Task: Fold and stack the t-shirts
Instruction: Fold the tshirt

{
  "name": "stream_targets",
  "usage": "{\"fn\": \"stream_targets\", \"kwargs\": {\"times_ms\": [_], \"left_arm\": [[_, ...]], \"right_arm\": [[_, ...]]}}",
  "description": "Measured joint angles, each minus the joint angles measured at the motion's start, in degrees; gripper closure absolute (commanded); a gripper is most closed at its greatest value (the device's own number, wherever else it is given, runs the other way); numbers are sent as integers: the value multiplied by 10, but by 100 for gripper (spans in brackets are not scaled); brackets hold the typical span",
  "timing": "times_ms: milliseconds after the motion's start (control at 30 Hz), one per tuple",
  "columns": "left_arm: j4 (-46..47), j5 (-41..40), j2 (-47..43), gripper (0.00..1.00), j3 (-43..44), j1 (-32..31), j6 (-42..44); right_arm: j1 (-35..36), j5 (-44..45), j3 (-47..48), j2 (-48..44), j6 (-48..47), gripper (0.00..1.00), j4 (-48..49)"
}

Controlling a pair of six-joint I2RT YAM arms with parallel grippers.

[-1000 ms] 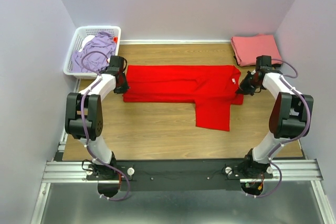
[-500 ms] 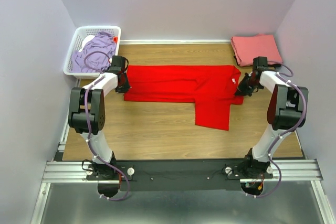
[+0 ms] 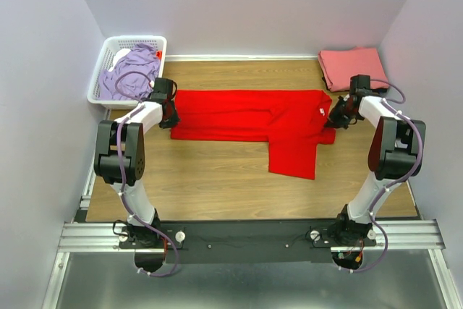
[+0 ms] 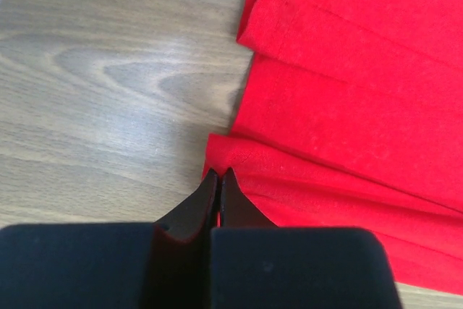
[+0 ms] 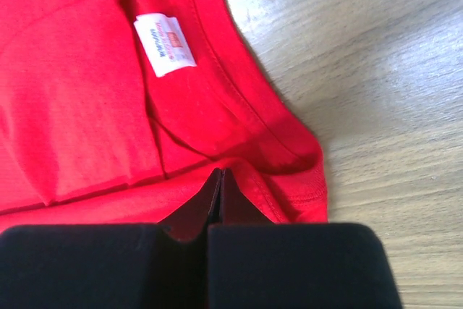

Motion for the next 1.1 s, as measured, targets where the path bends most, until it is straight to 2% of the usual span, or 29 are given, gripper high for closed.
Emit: {"fn": "stream_targets", "kwargs": {"times_ms": [767, 1100], "left_arm": [[36, -7, -10, 100, -40, 0, 0], [43, -8, -10, 99, -44, 0, -5]], "right_arm": [[7, -9, 38, -3, 0, 99, 21], [7, -12, 61, 45, -3, 98, 41]]}}
